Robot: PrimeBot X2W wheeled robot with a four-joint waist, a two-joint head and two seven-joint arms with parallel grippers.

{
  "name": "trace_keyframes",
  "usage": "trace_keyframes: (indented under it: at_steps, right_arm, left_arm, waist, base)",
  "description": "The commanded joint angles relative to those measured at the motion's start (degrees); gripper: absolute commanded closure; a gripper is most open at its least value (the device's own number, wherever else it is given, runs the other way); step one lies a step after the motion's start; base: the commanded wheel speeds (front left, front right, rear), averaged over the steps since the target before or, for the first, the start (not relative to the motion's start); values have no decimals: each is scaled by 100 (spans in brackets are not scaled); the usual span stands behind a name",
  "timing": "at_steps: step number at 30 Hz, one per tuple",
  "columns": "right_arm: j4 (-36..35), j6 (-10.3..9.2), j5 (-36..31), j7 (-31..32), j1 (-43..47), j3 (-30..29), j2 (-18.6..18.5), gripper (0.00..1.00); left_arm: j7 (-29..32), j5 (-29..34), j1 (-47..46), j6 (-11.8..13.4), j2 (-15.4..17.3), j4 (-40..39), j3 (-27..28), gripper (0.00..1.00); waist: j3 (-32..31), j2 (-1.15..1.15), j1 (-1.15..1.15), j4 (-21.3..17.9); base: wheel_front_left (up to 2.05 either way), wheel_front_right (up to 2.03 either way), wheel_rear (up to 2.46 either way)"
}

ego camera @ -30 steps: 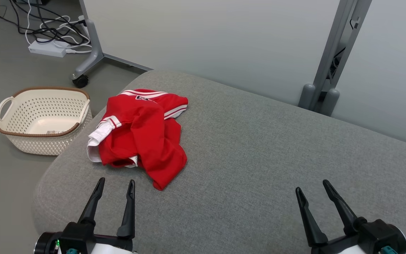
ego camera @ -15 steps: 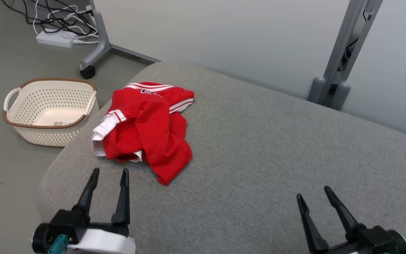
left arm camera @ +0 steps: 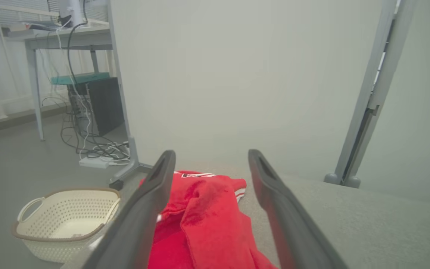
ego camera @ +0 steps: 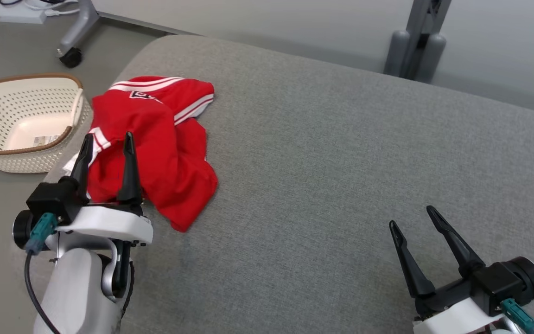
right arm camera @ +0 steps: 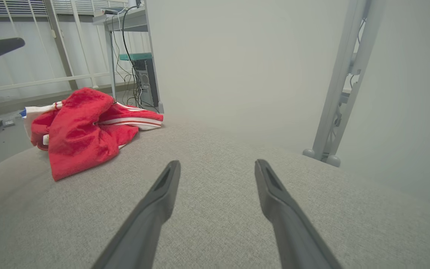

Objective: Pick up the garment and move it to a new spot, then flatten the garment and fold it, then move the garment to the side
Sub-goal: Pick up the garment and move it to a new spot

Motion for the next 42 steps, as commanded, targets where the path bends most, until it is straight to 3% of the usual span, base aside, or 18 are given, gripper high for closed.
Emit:
trace_keyframes:
  at_steps: [1,6,14,22,27,28,35,42]
  right_arm:
    - [22,-2,3,-36,-107,17,-50,0]
    - [61,-2,40,-35,-263,24,-29,0]
    - [102,-2,55,-35,-418,128,5,0]
    - [186,-2,101,-35,-620,142,92,0]
    - [235,-2,119,-35,-636,185,169,0]
    - [241,-2,133,-35,-631,186,184,0]
    - [266,-2,189,-35,-512,135,245,0]
    - [319,-2,292,-35,-266,94,320,0]
  left_arm:
    - [-9,-60,-295,-77,53,485,70,0]
    - [220,-99,-1196,-105,340,1650,152,0]
    - [1261,66,-2229,83,792,2863,49,0]
    - [2486,42,-2713,133,932,3779,-76,0]
    - [2634,55,-2731,122,985,3984,-137,0]
    - [2609,43,-2720,85,978,4016,-159,100]
    - [1707,-93,-2610,71,1040,3891,-46,100]
    - [971,-525,-2747,-214,950,3599,239,100]
  waist:
    - [263,0,0,-260]
    - [436,0,0,-487]
    - [698,0,0,-690]
    - [840,0,0,-832]
    - [787,0,0,-897]
    - [763,0,0,-909]
    - [478,0,0,-976]
    - [-108,0,0,-995]
  base:
    - [0,0,0]
    - [0,0,0]
    - [0,0,0]
    - [0,0,0]
    - [0,0,0]
    - [0,0,0]
    - [0,0,0]
    - [0,0,0]
